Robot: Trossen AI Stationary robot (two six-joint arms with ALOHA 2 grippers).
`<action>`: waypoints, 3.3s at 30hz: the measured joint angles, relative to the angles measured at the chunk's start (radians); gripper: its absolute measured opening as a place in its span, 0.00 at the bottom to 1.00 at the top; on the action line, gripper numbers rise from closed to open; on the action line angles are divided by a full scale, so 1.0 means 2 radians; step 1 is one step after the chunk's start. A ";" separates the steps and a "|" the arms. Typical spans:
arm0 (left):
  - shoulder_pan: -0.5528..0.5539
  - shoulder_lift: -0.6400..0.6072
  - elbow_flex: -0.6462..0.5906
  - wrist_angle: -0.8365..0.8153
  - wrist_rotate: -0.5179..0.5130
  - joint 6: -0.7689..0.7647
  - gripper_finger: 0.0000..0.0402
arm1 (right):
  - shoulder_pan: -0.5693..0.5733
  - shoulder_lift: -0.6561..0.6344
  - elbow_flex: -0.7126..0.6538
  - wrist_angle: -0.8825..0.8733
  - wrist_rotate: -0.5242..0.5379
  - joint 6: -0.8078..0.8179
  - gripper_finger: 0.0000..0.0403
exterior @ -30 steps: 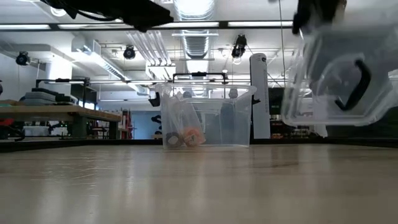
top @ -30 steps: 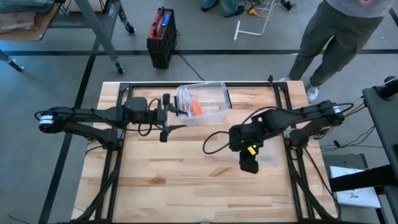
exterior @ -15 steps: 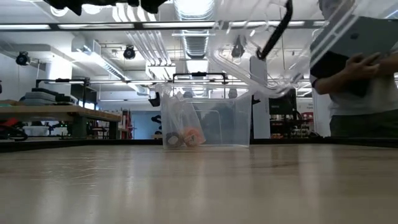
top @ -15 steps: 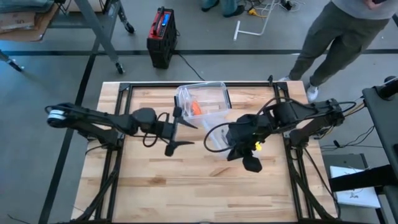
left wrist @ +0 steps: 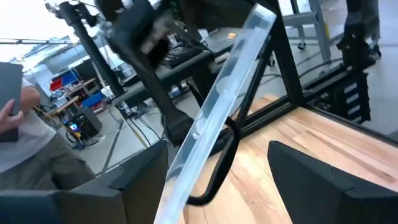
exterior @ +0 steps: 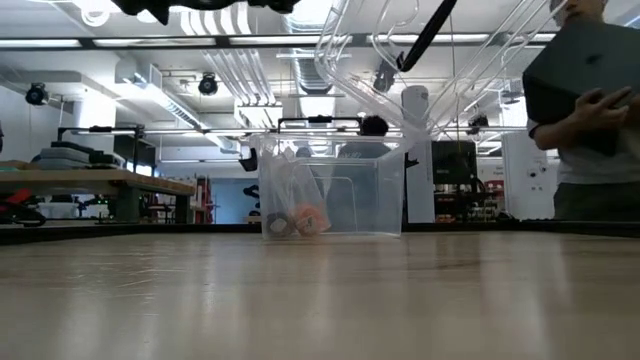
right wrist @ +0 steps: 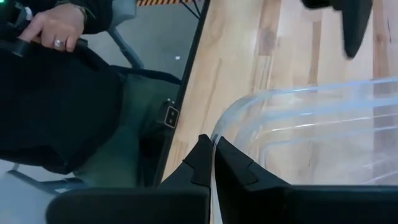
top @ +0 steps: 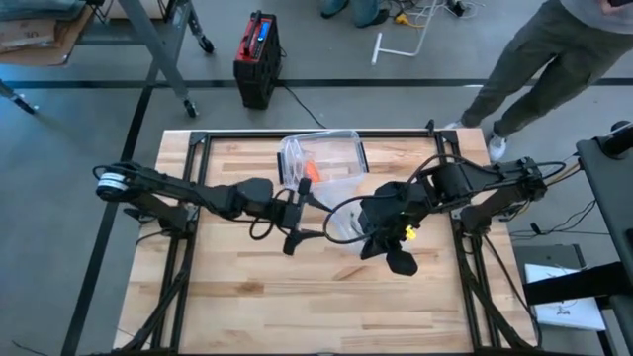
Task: Roll bandage
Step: Close the transparent bin
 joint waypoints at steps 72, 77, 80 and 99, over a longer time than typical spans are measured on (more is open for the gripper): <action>0.059 -0.200 -0.072 0.050 -0.238 -0.132 0.03 | 0.027 -0.076 -0.199 0.390 0.665 -0.083 0.53; 0.059 -0.182 -0.074 0.073 -0.235 -0.137 0.05 | -0.004 -0.019 -0.240 0.543 0.628 -0.103 0.53; 0.059 -0.172 -0.074 0.077 -0.234 -0.131 0.05 | -0.012 0.021 -0.244 0.670 0.625 -0.176 0.54; 0.051 -0.180 -0.077 0.090 -0.191 -0.134 0.05 | -0.028 0.105 -0.193 0.824 0.700 -0.247 0.47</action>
